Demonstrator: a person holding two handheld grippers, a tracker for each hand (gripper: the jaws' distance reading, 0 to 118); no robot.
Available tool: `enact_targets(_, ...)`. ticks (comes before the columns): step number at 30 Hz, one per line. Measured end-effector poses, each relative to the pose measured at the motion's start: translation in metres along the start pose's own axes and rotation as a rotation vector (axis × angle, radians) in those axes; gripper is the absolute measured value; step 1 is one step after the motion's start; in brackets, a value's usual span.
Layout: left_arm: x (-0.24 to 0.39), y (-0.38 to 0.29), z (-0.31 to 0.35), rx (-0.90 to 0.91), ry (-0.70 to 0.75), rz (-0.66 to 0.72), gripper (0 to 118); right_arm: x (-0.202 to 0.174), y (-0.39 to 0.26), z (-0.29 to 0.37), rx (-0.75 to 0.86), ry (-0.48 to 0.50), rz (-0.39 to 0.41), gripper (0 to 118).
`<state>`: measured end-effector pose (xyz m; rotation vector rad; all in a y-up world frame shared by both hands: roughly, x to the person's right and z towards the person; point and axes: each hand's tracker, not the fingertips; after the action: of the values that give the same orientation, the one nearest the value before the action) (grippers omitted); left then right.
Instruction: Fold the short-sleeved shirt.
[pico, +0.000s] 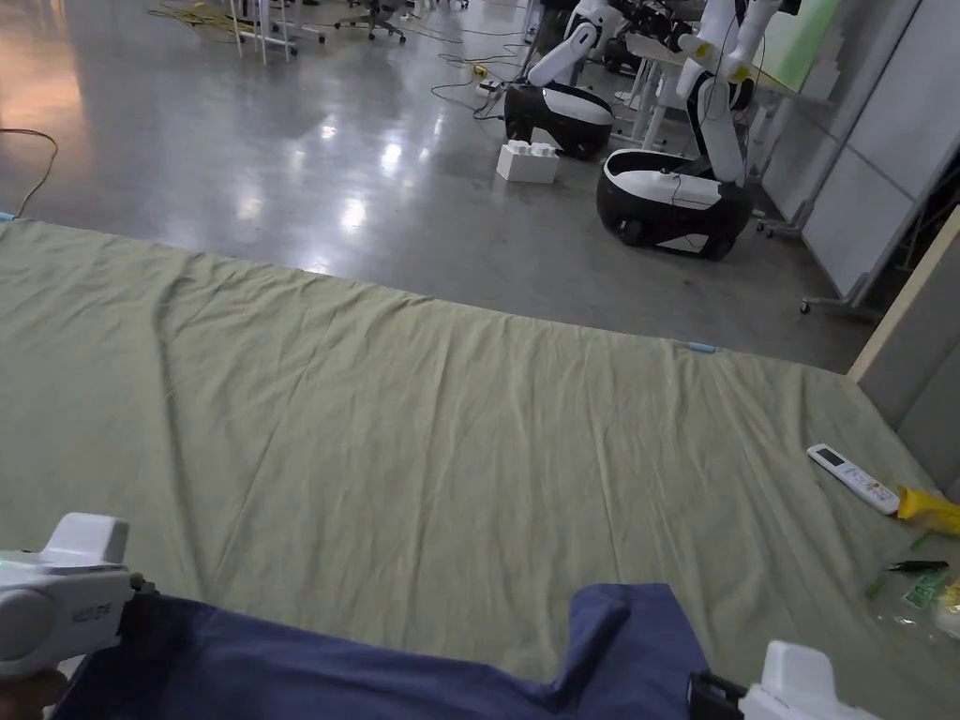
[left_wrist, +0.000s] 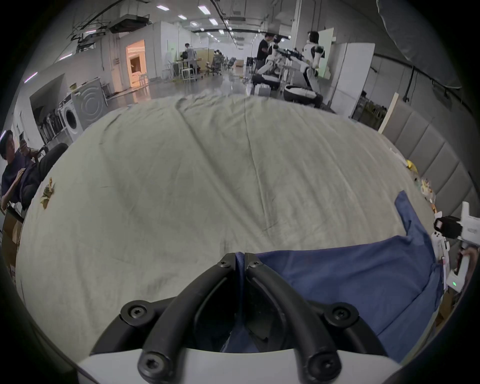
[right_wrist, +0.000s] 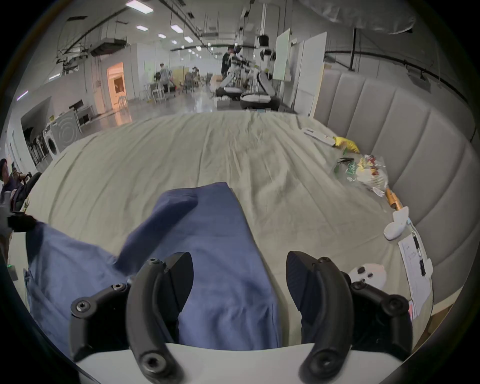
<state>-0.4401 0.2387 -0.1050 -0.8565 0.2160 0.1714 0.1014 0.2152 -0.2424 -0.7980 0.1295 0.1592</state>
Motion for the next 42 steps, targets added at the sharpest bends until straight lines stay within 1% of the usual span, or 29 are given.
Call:
enact_targets(1, 0.0, 0.001, 0.004, 0.013, 0.001, -0.009, 6, 0.001, 0.005, -0.012, -0.02, -0.003, 0.003, 78)
enact_targets(2, 0.0, -0.001, 0.01, 0.031, 0.002, -0.018, 6, 0.001, 0.01, -0.025, -0.07, 0.022, 0.012, 78)
enact_targets(4, -0.001, -0.003, 0.02, 0.046, -0.001, -0.019, 6, 0.001, 0.017, -0.045, -0.104, 0.023, -0.002, 78)
enact_targets(6, 0.001, -0.006, 0.028, 0.071, -0.01, -0.009, 6, -0.001, 0.02, -0.064, -0.158, 0.046, -0.015, 78)
enact_targets(7, 0.002, -0.008, 0.03, 0.071, -0.011, -0.01, 6, -0.005, 0.02, -0.069, -0.189, 0.056, 0.002, 78)
enact_targets(8, 0.003, -0.009, 0.031, 0.071, -0.006, -0.01, 6, -0.007, 0.02, -0.076, -0.217, 0.065, 0.021, 75)
enact_targets(10, 0.003, -0.013, 0.031, 0.078, -0.002, -0.015, 6, -0.009, 0.016, -0.084, -0.246, 0.079, 0.043, 59)
enact_targets(11, 0.002, -0.014, 0.031, 0.074, -0.002, -0.014, 6, -0.009, 0.016, -0.081, -0.214, 0.061, 0.04, 58)
enact_targets(12, 0.002, -0.014, 0.03, 0.069, -0.002, -0.013, 6, -0.009, 0.019, -0.08, -0.22, 0.063, 0.039, 55)
enact_targets(13, 0.003, -0.016, 0.031, 0.068, 0.002, -0.013, 6, -0.009, 0.021, -0.079, -0.224, 0.067, 0.041, 46)
enact_targets(14, 0.003, -0.016, 0.031, 0.068, 0.003, -0.013, 6, -0.007, 0.023, -0.079, -0.219, 0.072, 0.044, 16)
enact_targets(15, 0.002, -0.016, 0.03, 0.068, 0.003, -0.011, 6, -0.003, 0.024, -0.08, -0.209, 0.084, 0.048, 2)
enact_targets(17, 0.002, -0.016, 0.031, 0.068, 0.007, -0.007, 6, -0.002, 0.025, -0.076, -0.215, 0.093, 0.059, 2)
enact_targets(19, 0.004, -0.015, 0.034, 0.069, 0.015, -0.009, 6, -0.003, 0.024, -0.057, -0.161, 0.099, 0.061, 2)
enact_targets(20, 0.006, -0.014, 0.035, 0.052, 0.052, -0.031, 6, -0.001, 0.024, -0.048, -0.122, 0.096, 0.048, 1)
enact_targets(22, 0.008, -0.016, 0.044, 0.069, 0.032, -0.026, 6, 0.004, 0.023, -0.025, -0.083, 0.098, 0.025, 1)
enact_targets(23, 0.007, -0.015, 0.049, 0.078, 0.015, -0.014, 6, 0.005, 0.023, -0.01, -0.065, 0.095, 0.026, 1)
enact_targets(27, 0.008, -0.02, 0.075, 0.104, 0.024, -0.031, 6, 0.018, 0.017, 0.035, 0.015, 0.118, -0.006, 1)
enact_targets(32, 0.0, -0.034, 0.112, 0.141, 0.02, -0.015, 6, 0.025, -0.001, 0.105, 0.096, 0.137, -0.017, 1)
enact_targets(34, -0.002, -0.045, 0.128, 0.163, 0.007, -0.015, 6, 0.027, -0.012, 0.128, 0.119, 0.146, -0.009, 1)
enact_targets(36, -0.005, -0.057, 0.142, 0.178, -0.008, -0.012, 6, 0.026, -0.026, 0.153, 0.14, 0.132, 0.032, 1)
enact_targets(38, -0.009, -0.071, 0.154, 0.196, -0.018, 0.018, 6, 0.025, -0.043, 0.173, 0.135, 0.112, 0.056, 1)
enact_targets(42, -0.014, -0.106, 0.173, 0.203, -0.023, 0.053, 6, 0.024, -0.08, 0.201, 0.11, 0.086, 0.078, 1)
